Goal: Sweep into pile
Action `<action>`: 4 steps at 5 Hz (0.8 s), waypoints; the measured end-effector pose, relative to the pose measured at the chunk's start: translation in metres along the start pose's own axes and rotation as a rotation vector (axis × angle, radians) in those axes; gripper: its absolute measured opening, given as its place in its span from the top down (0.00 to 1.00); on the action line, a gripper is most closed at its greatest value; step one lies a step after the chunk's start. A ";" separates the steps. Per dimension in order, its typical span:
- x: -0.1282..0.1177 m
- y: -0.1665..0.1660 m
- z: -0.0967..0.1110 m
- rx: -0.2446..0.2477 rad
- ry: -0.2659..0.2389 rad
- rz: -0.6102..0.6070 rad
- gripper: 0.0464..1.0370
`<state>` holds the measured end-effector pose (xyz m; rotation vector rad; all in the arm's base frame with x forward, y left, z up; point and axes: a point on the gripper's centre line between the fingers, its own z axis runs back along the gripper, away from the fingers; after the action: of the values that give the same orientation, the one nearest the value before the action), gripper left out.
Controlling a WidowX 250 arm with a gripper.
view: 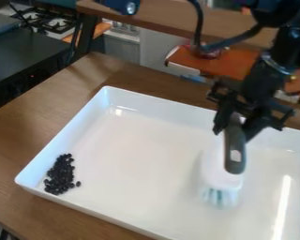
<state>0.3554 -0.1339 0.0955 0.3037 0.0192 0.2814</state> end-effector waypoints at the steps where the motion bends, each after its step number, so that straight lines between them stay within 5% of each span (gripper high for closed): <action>1: -0.009 -0.011 0.003 -0.001 -0.009 -0.032 0.56; 2: -0.012 -0.019 0.005 -0.014 -0.034 -0.055 0.51; 3: -0.014 -0.024 -0.003 -0.018 -0.052 -0.079 0.20; 4: -0.020 -0.027 -0.006 -0.038 -0.018 -0.121 0.02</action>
<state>0.3427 -0.1624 0.0815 0.2657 0.0144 0.1583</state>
